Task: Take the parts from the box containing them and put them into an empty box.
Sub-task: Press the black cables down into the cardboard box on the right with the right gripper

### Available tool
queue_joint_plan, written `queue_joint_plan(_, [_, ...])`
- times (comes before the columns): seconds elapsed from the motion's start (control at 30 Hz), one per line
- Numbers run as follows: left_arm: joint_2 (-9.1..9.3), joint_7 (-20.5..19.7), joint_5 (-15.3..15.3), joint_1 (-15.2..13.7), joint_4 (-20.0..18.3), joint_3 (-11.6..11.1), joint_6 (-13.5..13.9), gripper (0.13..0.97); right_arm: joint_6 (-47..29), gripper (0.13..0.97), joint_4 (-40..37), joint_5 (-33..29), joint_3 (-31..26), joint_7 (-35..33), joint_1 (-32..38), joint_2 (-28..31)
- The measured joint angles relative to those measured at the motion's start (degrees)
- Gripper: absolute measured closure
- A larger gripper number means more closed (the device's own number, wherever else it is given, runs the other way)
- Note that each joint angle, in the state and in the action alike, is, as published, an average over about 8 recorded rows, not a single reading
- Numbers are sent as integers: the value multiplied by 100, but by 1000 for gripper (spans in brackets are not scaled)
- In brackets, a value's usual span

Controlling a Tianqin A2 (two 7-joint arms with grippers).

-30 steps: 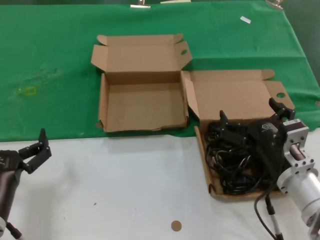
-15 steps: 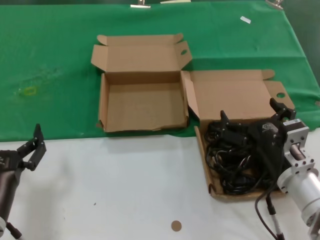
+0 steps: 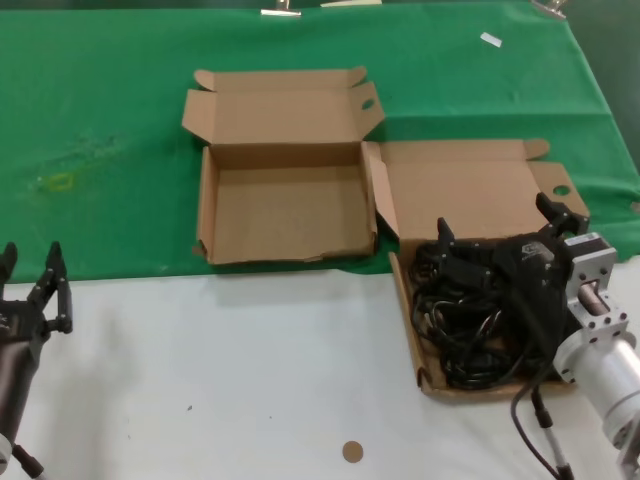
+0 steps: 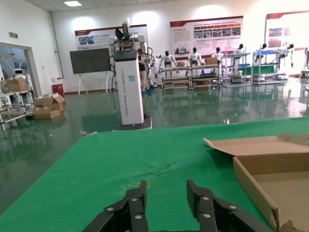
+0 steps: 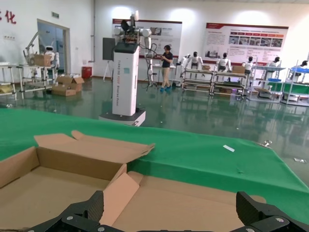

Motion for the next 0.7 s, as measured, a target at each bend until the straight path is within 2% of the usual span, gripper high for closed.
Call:
queue_joint_plan(0.13, [0,0,0,0,0,0,0,689,192,129,66,312,-281,-86,44,317])
queue_joint_plan(0.4, [0,0,0,0,0,0,0,848,521,129,216,1205,-1090,-321,310,1322])
queue_joint_plan(0.7, [0,0,0,0,0,0,0,935,440,129,445,1961,-2222,-557,949,2692])
